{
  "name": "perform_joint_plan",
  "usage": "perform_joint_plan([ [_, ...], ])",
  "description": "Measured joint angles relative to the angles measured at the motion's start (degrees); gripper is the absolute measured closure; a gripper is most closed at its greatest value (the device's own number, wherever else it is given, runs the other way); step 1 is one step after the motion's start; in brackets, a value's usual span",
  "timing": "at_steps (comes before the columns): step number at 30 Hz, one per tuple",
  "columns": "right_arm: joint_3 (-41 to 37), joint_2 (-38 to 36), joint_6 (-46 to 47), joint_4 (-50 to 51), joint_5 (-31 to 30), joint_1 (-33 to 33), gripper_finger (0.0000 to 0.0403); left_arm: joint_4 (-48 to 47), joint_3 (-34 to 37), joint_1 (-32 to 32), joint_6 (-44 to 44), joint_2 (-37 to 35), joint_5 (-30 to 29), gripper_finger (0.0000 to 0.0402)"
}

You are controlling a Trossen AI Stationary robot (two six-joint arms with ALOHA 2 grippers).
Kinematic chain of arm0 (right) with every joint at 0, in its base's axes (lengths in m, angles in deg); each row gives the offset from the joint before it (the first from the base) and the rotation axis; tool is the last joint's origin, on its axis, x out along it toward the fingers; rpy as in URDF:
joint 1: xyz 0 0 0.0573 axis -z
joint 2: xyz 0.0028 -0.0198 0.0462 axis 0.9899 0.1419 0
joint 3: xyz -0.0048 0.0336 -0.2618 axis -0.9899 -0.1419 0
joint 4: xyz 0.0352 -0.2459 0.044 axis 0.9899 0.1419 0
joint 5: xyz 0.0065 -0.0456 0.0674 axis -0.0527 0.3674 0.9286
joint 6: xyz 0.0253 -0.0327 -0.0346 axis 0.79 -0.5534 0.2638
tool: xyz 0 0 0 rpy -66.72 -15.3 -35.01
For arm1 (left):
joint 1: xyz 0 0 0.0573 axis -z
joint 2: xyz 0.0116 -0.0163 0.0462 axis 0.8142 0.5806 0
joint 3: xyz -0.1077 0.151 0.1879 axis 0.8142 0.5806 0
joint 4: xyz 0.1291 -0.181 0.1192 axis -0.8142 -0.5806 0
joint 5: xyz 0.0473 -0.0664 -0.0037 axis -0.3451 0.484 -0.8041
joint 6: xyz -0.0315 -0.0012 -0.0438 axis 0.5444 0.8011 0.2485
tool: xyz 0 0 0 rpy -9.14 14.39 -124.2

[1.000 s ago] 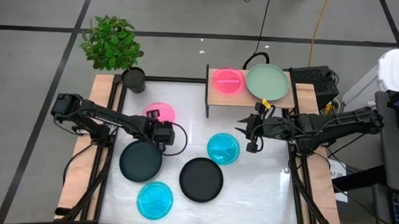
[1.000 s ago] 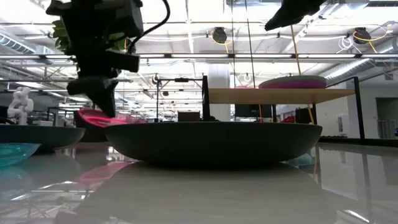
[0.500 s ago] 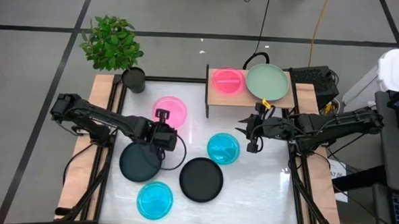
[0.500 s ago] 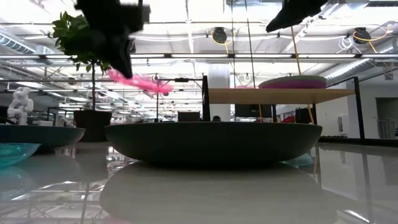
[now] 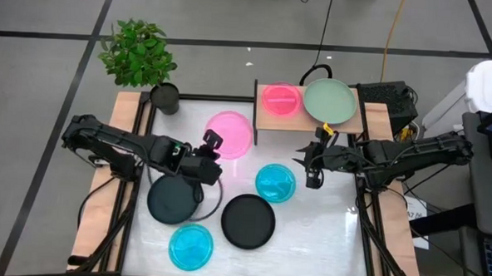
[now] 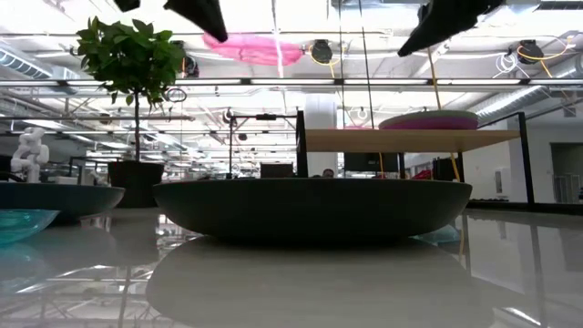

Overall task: Place and stack plates onto a shelf
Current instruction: Stack the pink plate on top of the other pink plate on the shelf

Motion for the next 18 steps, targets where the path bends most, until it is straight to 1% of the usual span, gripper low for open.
perform_joint_plan([
  [4, 0.0, 0.0, 0.1, 0.6, 0.2, 0.0, 0.0291, 6.8, -0.2, -1.3, -9.6, 0.0, 0.1, 0.0399],
  [7, 0.0, -0.1, 0.2, 0.9, 0.3, 0.0, 0.0291, 12.2, -0.2, -3.3, -15.1, 0.0, 0.0, 0.0399],
  [12, 0.0, -1.8, 1.6, 2.7, 3.0, -0.4, 0.0291, 17.7, -0.2, -7.5, -19.9, 0.4, 0.1, 0.0399],
  [14, 0.0, -3.0, 2.0, 2.9, 3.2, -1.0, 0.0291, 19.5, -0.2, -9.2, -21.6, 0.4, 0.5, 0.0399],
  [16, 0.0, -4.3, 2.1, 2.8, 3.1, -1.5, 0.0291, 21.3, -0.2, -11.0, -23.3, 0.4, 2.7, 0.0399],
  [18, 0.0, -5.4, 2.5, 2.7, 3.1, -2.0, 0.0291, 23.4, -0.2, -12.7, -24.0, 0.4, 6.6, 0.0399],
])
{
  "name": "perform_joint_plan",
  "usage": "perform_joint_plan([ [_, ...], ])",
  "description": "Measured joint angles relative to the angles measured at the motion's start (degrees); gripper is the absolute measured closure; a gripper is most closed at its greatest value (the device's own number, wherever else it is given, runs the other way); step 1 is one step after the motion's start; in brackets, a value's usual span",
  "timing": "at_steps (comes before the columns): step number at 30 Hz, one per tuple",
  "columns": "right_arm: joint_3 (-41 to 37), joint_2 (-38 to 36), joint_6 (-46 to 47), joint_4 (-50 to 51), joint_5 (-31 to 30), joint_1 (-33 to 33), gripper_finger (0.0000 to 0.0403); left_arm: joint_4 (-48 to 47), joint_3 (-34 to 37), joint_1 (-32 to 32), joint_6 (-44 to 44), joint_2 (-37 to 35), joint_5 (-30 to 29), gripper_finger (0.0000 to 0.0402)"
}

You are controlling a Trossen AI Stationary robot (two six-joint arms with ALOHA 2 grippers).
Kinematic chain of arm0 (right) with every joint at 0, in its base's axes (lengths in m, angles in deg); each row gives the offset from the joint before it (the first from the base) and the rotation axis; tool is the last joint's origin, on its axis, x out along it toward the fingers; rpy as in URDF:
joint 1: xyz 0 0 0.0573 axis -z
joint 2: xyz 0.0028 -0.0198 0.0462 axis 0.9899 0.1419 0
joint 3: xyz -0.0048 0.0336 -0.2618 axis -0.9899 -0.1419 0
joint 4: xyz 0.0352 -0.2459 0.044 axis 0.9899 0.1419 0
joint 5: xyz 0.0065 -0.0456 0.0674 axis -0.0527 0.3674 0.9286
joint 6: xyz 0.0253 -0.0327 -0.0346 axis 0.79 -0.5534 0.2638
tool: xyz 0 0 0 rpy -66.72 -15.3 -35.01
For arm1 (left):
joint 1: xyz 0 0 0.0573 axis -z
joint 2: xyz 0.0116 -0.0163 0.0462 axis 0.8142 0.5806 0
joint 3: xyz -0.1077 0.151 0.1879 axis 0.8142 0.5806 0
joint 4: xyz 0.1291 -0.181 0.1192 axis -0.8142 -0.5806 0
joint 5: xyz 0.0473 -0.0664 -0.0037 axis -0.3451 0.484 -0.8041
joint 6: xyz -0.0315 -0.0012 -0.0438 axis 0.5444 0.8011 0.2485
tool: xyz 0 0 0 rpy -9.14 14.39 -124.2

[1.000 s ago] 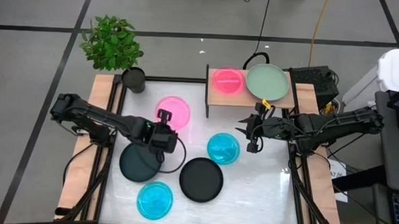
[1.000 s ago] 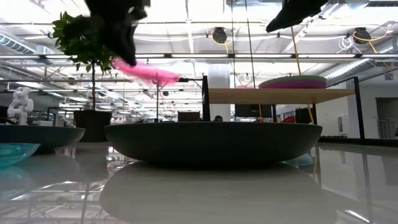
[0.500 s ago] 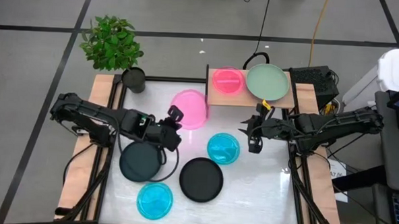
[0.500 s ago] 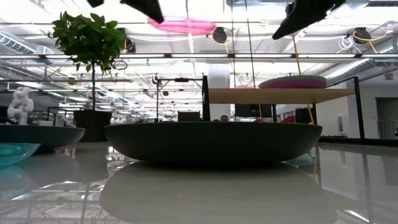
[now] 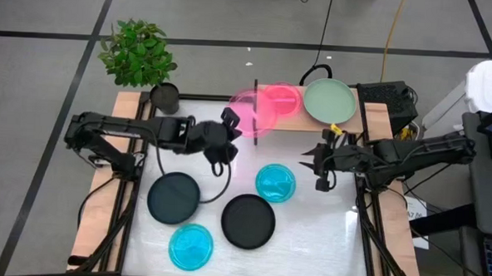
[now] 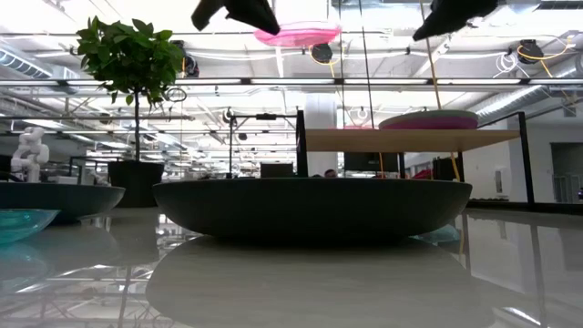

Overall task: Place and stack plates onto a shelf
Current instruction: Stack the pink plate on top of the other pink plate on the shelf

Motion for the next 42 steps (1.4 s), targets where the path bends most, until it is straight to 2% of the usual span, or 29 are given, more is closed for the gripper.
perform_joint_plan([
  [3, 0.0, -1.2, 1.5, -0.1, 0.0, -0.6, 0.0291, 3.2, 0.0, -2.1, -0.1, 0.0, 5.5, 0.0399],
  [10, 0.0, -1.7, 3.7, 0.2, -0.1, -1.5, 0.0291, 9.7, 0.0, -5.2, 0.7, 1.0, 13.1, 0.0399],
  [22, 0.0, -1.5, 7.3, 2.0, -0.2, -3.6, 0.0291, 20.2, 0.0, -9.3, -3.0, 11.0, 13.0, 0.0399],
  [28, 0.0, -1.5, 9.8, 3.7, -0.2, -3.6, 0.0291, 22.9, 0.0, -13.0, -2.6, 13.2, 16.0, 0.0399],
  [31, 0.0, -1.5, 9.9, 3.6, -0.2, -3.6, 0.0291, 25.8, 0.0, -14.1, -1.5, 13.7, 18.1, 0.0399],
  [42, 0.0, -1.5, 10.7, 3.6, -0.3, -3.6, 0.0291, 24.9, 0.0, -15.3, 7.2, 15.2, 18.8, 0.0399],
])
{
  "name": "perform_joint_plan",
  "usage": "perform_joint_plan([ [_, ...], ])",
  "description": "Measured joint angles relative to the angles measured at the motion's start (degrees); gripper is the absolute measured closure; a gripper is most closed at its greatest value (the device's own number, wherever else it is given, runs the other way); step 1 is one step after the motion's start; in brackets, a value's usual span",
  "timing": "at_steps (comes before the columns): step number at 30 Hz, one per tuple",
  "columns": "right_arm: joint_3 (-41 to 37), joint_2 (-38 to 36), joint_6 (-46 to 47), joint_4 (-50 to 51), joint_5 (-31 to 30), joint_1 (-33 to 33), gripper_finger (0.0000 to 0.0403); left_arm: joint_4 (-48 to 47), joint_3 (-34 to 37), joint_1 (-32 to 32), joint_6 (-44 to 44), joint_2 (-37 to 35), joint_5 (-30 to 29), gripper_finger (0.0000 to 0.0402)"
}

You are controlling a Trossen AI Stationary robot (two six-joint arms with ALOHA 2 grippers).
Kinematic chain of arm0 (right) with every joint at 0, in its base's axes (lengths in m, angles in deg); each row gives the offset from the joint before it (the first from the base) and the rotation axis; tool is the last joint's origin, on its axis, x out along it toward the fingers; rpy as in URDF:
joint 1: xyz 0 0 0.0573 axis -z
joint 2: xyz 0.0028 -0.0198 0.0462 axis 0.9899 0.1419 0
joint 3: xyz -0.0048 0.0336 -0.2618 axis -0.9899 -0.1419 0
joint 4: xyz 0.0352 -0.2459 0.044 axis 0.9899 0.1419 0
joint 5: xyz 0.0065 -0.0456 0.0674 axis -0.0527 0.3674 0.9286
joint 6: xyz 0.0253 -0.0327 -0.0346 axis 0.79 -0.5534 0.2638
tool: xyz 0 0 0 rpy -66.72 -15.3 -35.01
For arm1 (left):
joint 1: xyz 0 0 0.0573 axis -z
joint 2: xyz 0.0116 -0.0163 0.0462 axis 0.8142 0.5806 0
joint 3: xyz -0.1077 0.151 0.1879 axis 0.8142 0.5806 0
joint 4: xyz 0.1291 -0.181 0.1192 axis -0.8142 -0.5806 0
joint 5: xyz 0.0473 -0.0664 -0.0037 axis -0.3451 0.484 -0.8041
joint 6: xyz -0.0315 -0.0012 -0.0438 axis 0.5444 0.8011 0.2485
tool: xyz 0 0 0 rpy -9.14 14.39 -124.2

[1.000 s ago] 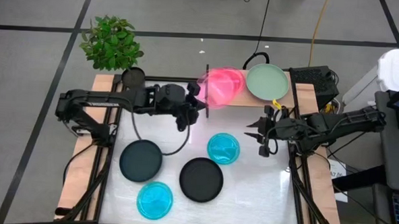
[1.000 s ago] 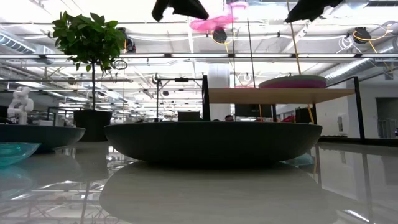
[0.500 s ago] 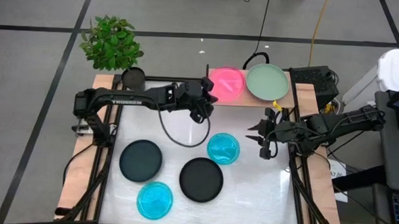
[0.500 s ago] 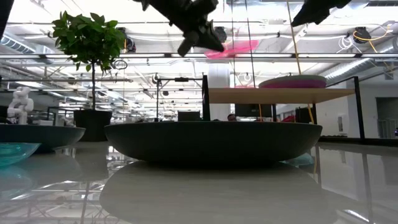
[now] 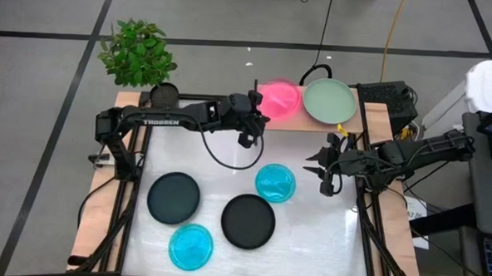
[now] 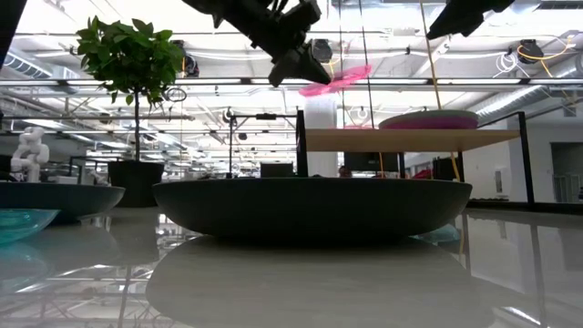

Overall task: Place and stack plates onto a shelf
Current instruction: Stack the pink plate on top of the other pink plate on the shelf

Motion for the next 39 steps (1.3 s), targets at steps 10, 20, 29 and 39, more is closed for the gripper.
perform_joint_plan([
  [10, 0.0, 0.0, -2.6, -0.1, 0.1, 0.0, 0.0291, 4.0, 0.0, -1.5, -0.8, 2.8, 0.0, 0.0398],
  [20, 0.0, 0.0, -5.6, -1.2, -0.1, 0.1, 0.0291, 9.2, 0.0, -3.3, -0.4, 5.7, 0.1, 0.0398],
  [29, 0.0, 0.0, -6.1, -1.8, -0.1, 0.1, 0.0291, 11.1, 0.0, -5.1, 1.3, 7.9, 0.6, 0.0398],
  [39, 0.0, 0.0, -6.2, -1.8, -0.1, 0.1, 0.0291, 12.4, 0.0, -5.6, 2.2, 8.5, 0.9, 0.0398],
])
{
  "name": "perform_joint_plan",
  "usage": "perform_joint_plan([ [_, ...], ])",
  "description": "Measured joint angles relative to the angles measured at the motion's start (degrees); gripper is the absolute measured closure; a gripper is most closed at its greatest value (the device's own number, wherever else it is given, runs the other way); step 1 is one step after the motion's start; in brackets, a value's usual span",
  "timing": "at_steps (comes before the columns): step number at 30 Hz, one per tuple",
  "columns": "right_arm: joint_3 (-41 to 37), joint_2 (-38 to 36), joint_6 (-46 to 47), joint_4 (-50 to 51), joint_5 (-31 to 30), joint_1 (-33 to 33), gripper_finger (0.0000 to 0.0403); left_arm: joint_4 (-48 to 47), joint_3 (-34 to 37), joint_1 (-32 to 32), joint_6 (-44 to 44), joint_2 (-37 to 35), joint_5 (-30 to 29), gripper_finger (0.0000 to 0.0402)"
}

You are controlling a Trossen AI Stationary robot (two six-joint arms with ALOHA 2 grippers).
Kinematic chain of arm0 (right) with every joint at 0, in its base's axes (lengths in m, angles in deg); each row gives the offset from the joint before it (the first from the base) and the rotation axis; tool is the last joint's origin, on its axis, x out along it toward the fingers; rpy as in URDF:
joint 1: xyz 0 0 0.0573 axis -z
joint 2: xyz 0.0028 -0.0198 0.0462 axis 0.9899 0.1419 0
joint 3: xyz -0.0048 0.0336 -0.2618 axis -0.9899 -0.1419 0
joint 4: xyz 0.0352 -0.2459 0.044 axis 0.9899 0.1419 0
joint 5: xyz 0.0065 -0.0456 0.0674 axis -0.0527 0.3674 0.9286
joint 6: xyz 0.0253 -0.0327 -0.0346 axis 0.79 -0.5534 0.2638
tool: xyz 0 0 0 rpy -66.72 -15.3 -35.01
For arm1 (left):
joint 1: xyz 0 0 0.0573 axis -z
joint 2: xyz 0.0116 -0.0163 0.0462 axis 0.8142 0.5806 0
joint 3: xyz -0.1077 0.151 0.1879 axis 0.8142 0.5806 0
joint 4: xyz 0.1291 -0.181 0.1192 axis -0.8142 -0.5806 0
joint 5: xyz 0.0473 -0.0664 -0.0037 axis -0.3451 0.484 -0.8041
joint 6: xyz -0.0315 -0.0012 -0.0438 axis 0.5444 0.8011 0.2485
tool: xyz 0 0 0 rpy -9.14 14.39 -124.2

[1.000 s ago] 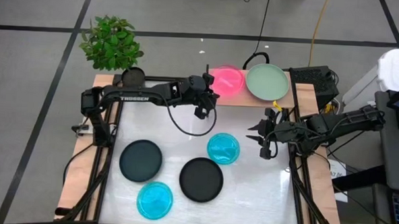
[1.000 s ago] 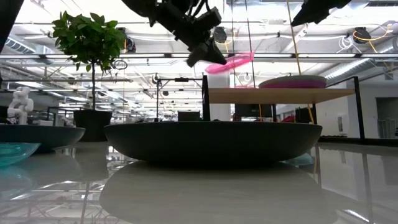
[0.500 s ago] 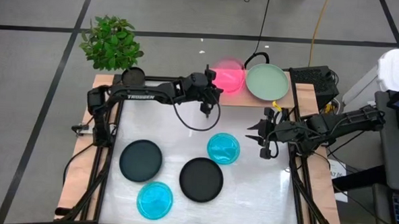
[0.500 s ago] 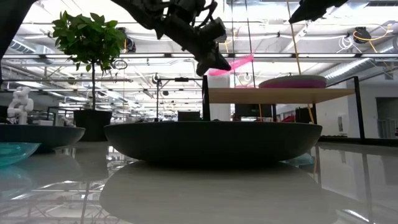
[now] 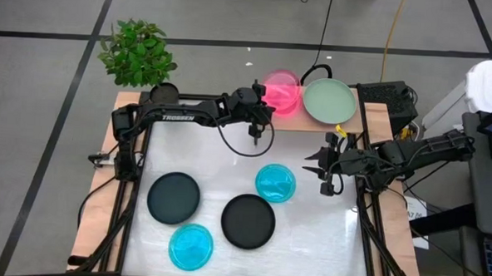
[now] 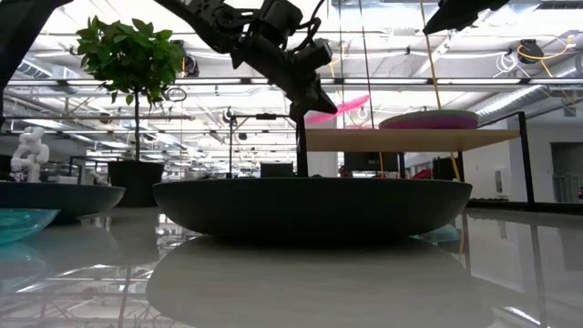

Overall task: Place and stack plates onto a shelf
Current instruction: Stack the pink plate on top of the other pink plate on the shelf, then stack the black plate on top of the green plate on the shelf

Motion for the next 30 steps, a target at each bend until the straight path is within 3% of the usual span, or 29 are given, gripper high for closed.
perform_joint_plan([
  [10, 0.0, 0.0, 0.1, 0.0, 0.0, 0.0, 0.0291, -0.2, 0.0, -0.5, 1.1, 0.3, 0.8, 0.0397],
  [19, 0.0, 0.0, 0.1, 0.0, 0.0, 0.0, 0.0291, 0.3, 0.0, -0.5, 1.7, 0.2, 0.8, 0.0337],
  [30, 0.0, 0.0, 0.0, 0.0, 0.0, 0.0, 0.0291, 0.0, 0.0, 1.6, 3.4, -0.2, -1.6, 0.033],
])
